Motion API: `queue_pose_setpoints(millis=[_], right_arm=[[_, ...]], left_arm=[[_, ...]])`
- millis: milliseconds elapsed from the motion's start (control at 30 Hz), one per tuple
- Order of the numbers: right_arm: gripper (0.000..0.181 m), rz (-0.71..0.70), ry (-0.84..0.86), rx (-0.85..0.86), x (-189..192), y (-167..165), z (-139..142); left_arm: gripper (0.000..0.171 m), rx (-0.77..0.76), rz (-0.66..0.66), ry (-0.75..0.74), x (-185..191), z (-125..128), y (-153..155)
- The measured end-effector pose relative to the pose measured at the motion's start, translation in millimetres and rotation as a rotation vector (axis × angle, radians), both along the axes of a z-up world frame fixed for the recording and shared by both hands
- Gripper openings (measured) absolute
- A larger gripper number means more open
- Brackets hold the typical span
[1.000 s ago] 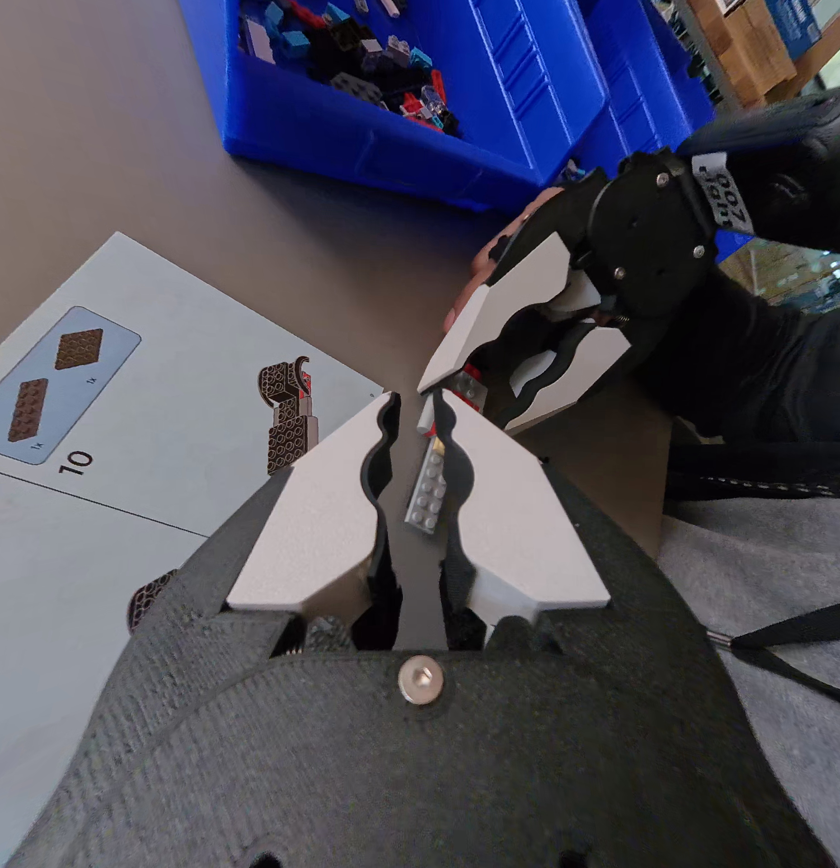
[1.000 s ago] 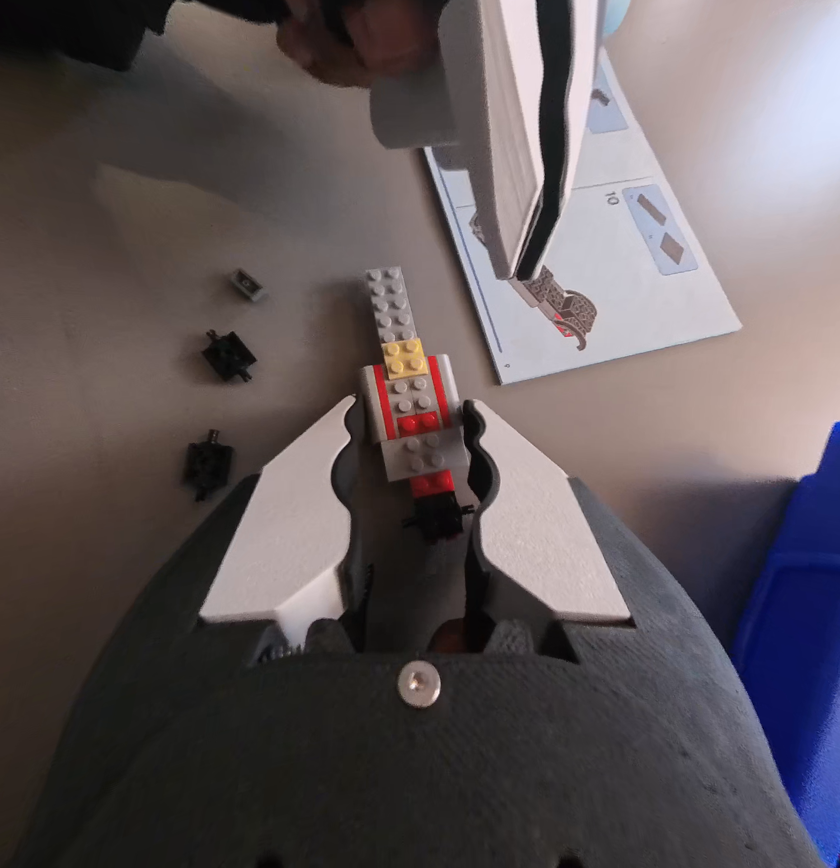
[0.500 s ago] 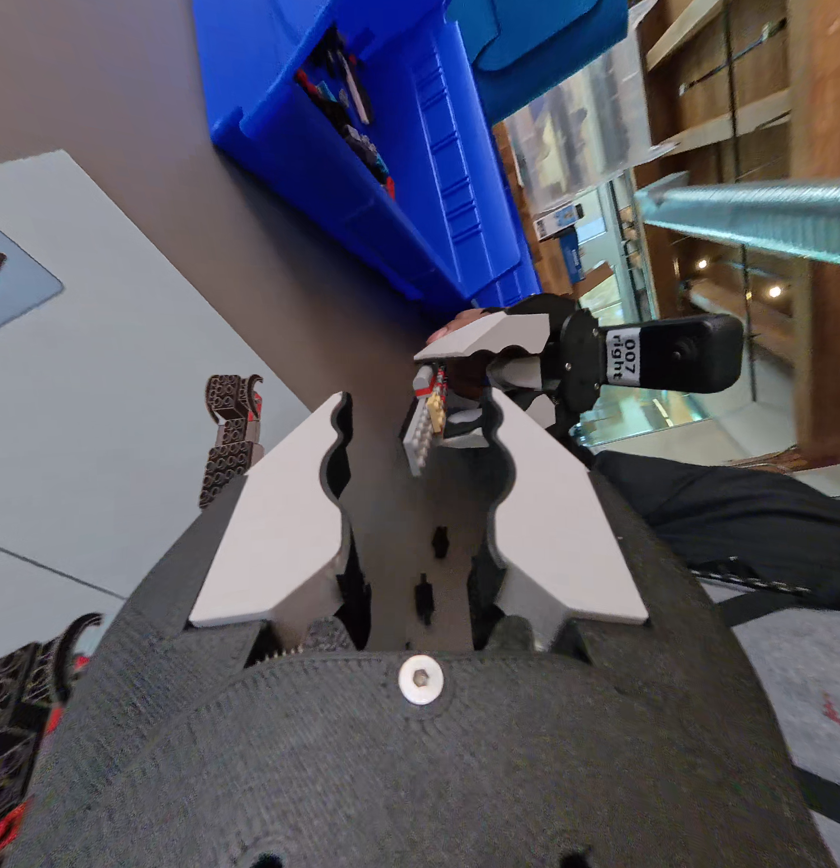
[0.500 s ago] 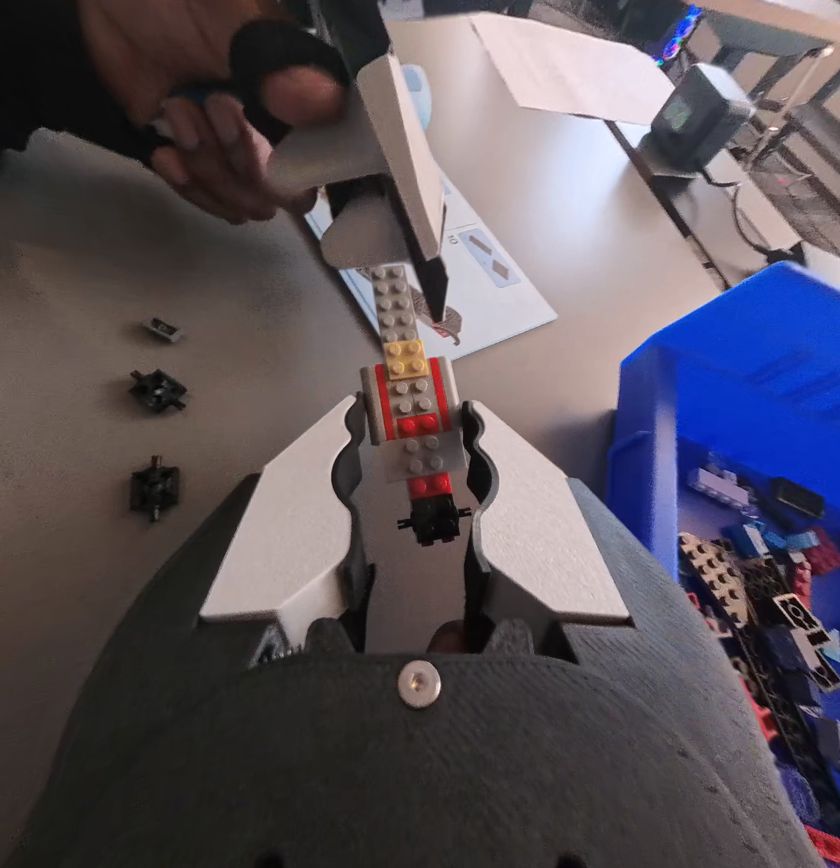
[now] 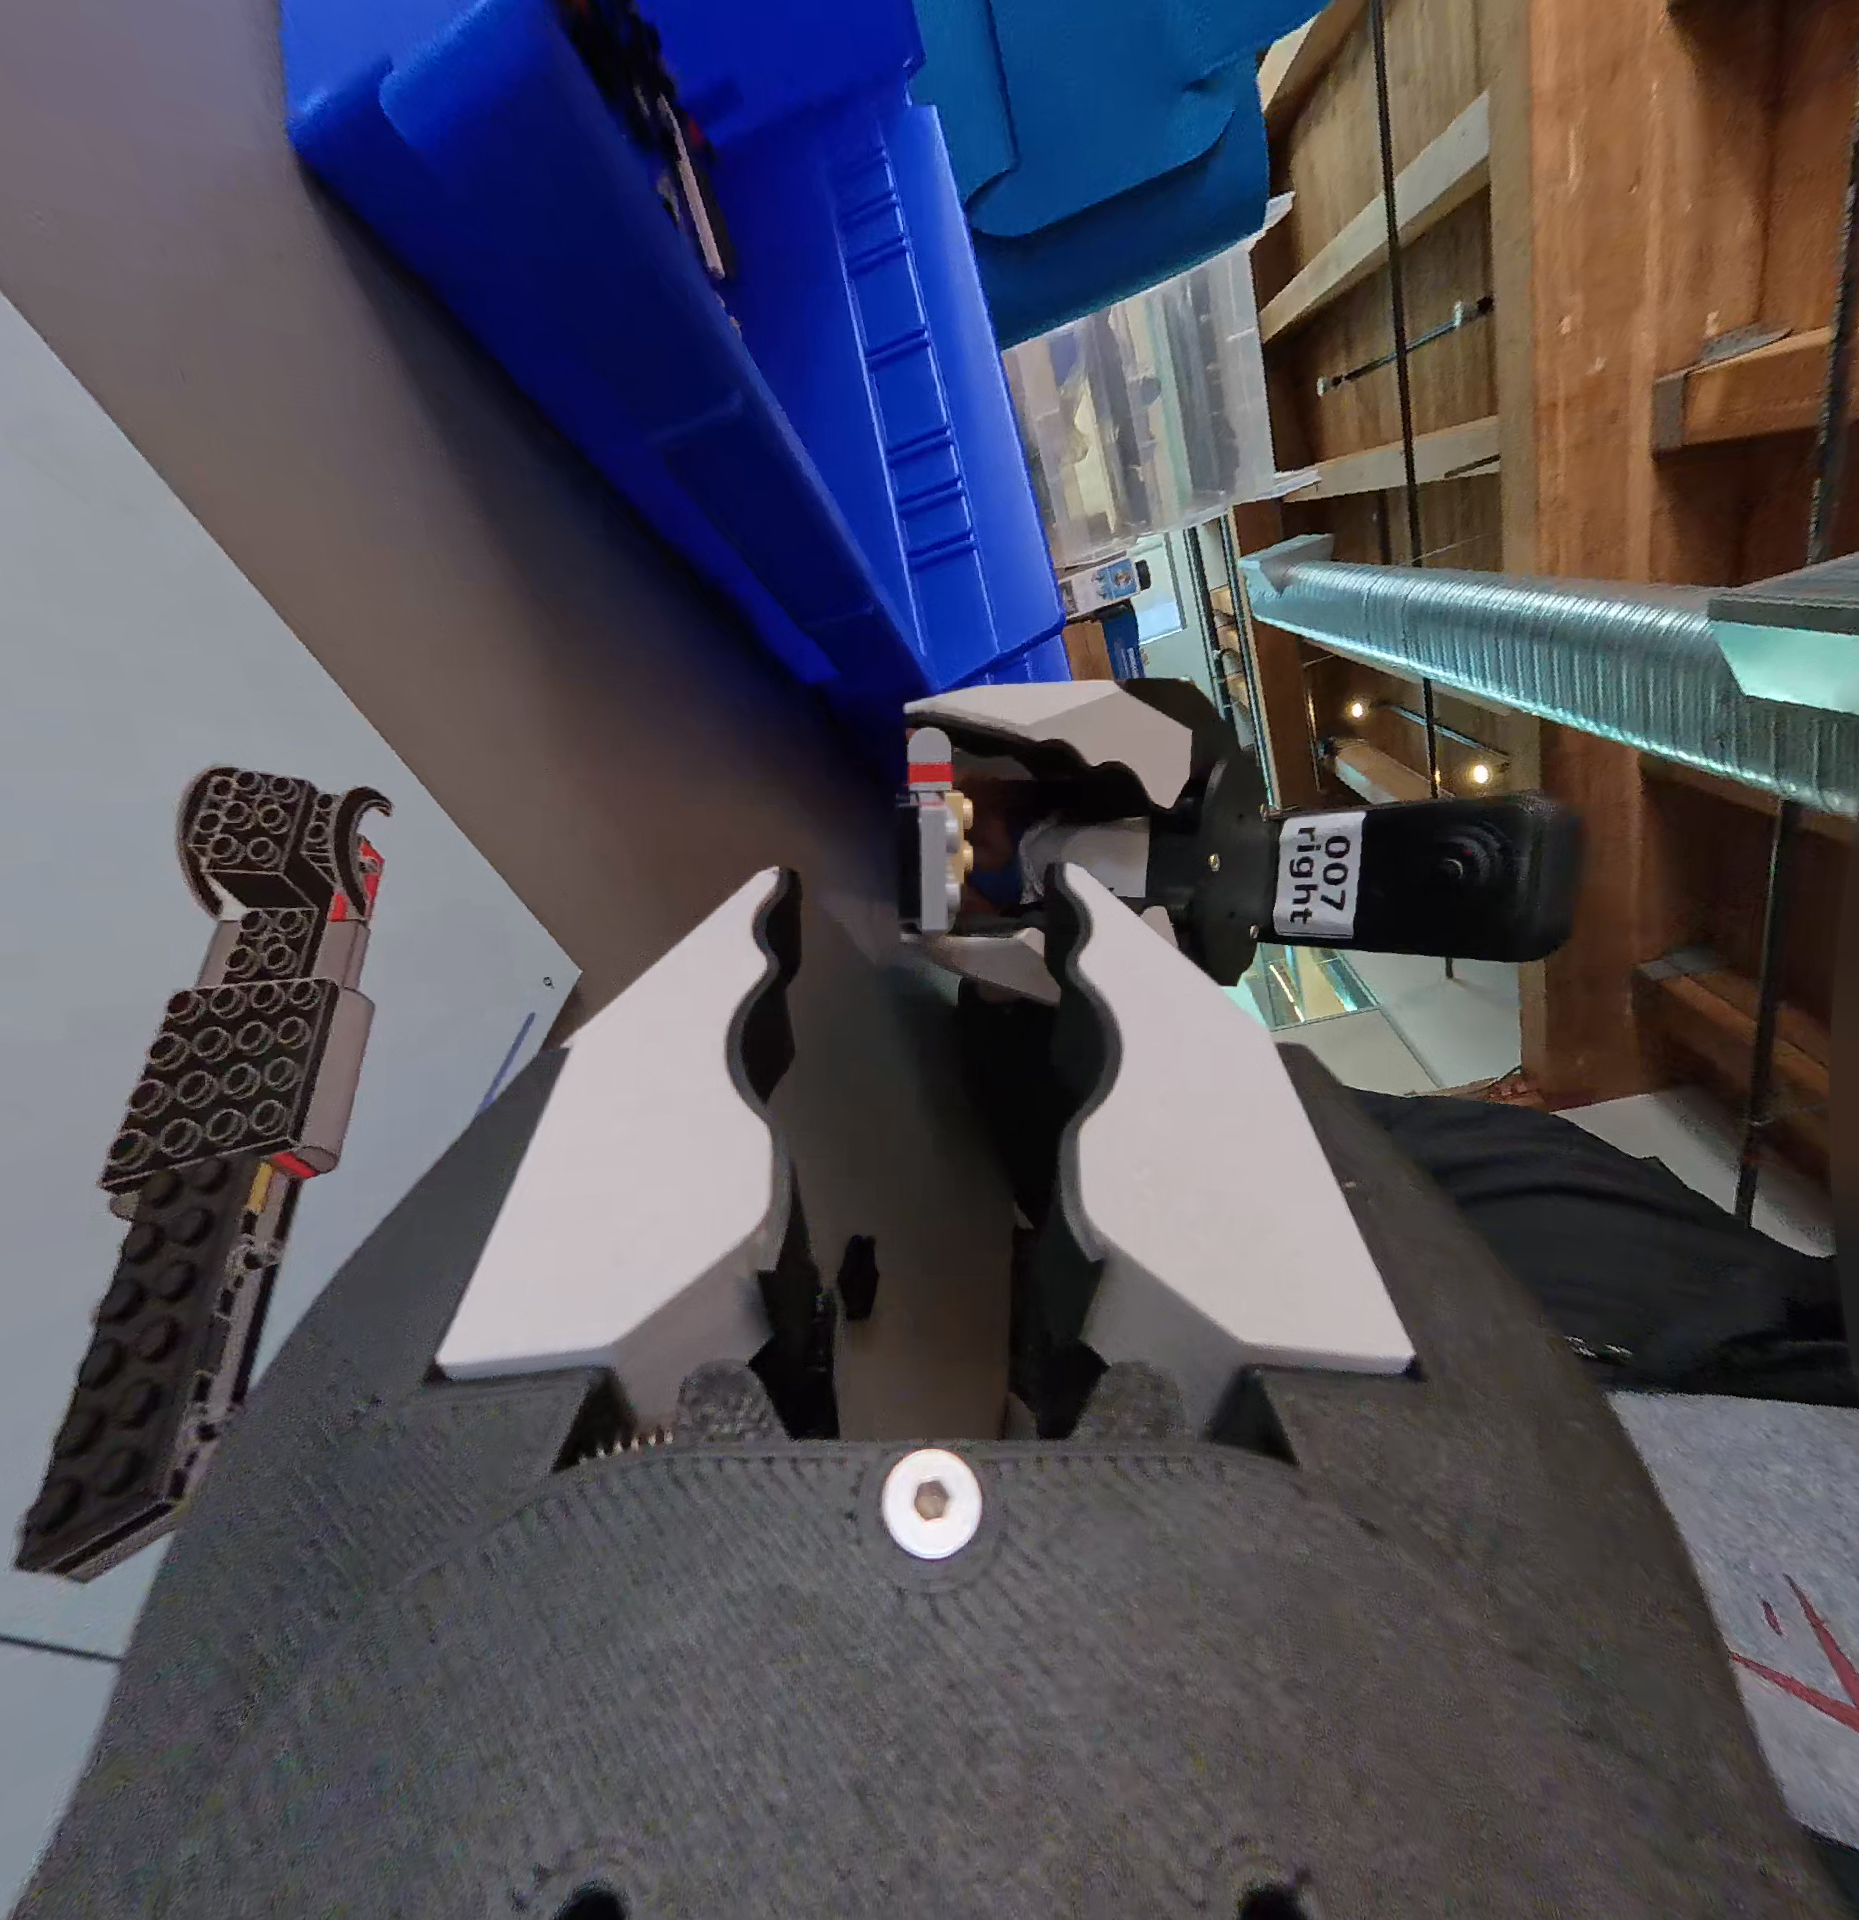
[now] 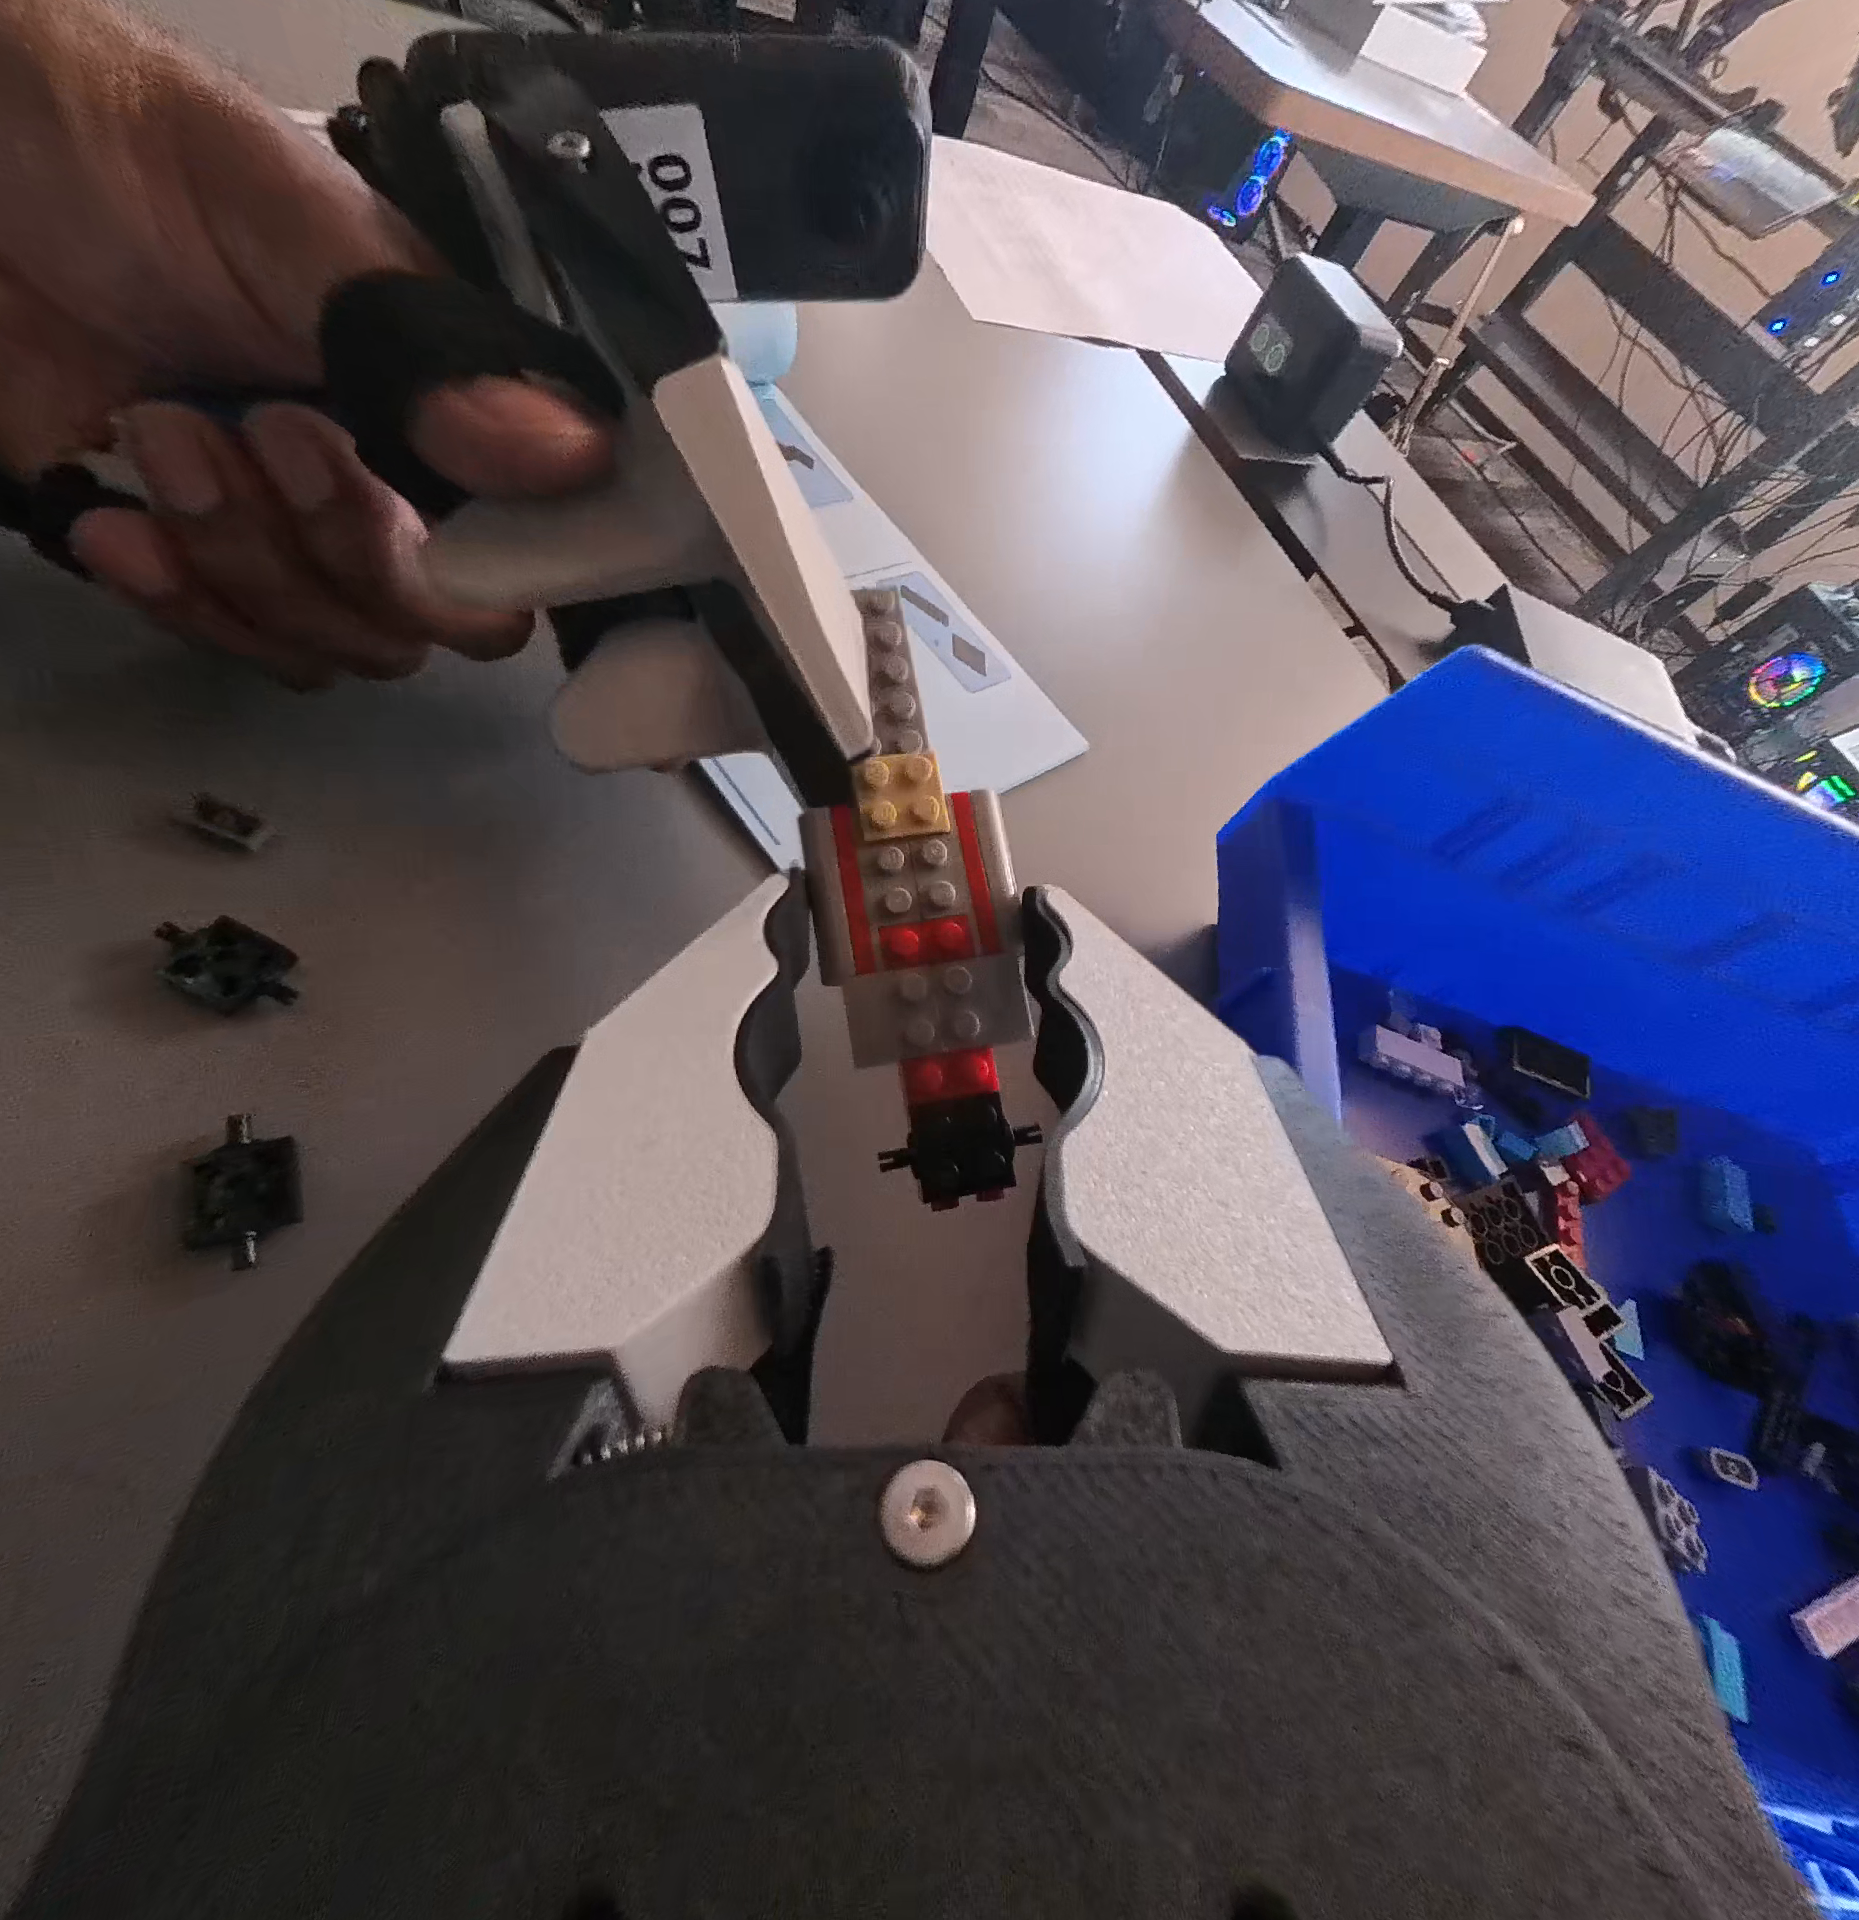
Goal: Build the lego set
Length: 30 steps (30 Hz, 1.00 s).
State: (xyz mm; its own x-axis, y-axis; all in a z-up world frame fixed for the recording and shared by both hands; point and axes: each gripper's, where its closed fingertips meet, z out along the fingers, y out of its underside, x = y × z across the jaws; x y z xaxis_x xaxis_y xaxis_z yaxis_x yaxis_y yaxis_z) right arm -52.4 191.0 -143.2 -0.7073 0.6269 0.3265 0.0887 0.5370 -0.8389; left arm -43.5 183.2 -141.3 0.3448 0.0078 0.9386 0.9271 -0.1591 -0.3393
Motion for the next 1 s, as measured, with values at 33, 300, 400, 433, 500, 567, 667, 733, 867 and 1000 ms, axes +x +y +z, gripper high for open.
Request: queue_pose_setpoints(millis=[33,300,400,433,500,567,667,733,867,1000], right_arm=[[0.044,-0.003,0.007,0.002,0,0,1],[0.044,-0.020,0.074,0.041,-2,-4,6],[0.044,-0.024,0.106,0.049,-2,-6,9],[0.044,-0.027,0.116,0.053,-2,-6,11],[0.043,-0.031,0.134,0.060,-3,-7,12],[0.043,-0.036,0.154,0.070,-3,-7,14],[0.042,-0.039,0.173,0.070,-3,-7,16],[0.042,-0.036,0.180,0.061,-3,-8,18],[0.041,-0.032,0.206,0.061,-2,-9,21],[0.041,-0.033,0.230,0.068,-2,-10,22]], left_arm=[[0.044,0.008,0.004,0.000,0,1,1],[0.028,0.043,0.065,0.023,-4,6,2],[0.022,0.059,0.085,0.030,-6,8,2],[0.020,0.066,0.088,0.034,-6,9,2],[0.015,0.082,0.102,0.044,-7,12,1],[0.013,0.101,0.111,0.056,-7,15,2],[0.012,0.121,0.122,0.068,-8,17,2],[0.012,0.130,0.125,0.080,-8,18,1],[0.012,0.136,0.125,0.133,-8,20,1],[0.011,0.130,0.125,0.197,-8,21,0]])
